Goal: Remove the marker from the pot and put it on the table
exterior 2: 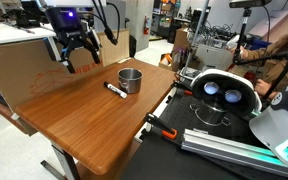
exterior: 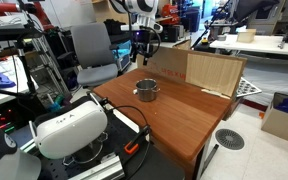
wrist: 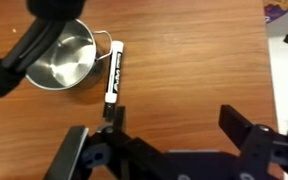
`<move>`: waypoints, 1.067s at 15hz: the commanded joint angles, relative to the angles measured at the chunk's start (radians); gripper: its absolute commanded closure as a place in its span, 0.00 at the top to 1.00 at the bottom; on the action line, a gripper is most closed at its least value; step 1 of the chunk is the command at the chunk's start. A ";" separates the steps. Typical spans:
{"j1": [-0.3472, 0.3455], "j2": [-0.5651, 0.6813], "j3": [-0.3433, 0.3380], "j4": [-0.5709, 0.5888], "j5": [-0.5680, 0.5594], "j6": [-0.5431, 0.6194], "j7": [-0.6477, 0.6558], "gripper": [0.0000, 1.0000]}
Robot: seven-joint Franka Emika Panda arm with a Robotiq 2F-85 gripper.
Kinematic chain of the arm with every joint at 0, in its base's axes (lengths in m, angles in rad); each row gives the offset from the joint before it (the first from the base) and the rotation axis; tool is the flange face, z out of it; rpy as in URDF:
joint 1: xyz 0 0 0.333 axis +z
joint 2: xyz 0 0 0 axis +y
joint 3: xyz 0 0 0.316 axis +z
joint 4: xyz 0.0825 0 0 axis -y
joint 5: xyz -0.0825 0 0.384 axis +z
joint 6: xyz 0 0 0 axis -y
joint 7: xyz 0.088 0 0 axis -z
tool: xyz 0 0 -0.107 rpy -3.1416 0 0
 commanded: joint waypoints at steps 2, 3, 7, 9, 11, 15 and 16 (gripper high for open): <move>0.007 -0.118 0.009 -0.107 0.000 0.053 -0.016 1.00; 0.009 -0.146 0.011 -0.134 -0.004 0.073 -0.021 1.00; 0.005 -0.248 0.025 -0.230 0.006 0.136 -0.044 1.00; -0.001 -0.291 0.031 -0.278 0.016 0.169 -0.054 1.00; 0.009 -0.246 0.023 -0.208 -0.002 0.109 -0.027 1.00; 0.009 -0.239 0.023 -0.206 -0.002 0.109 -0.027 1.00; 0.009 -0.239 0.023 -0.206 -0.002 0.109 -0.027 1.00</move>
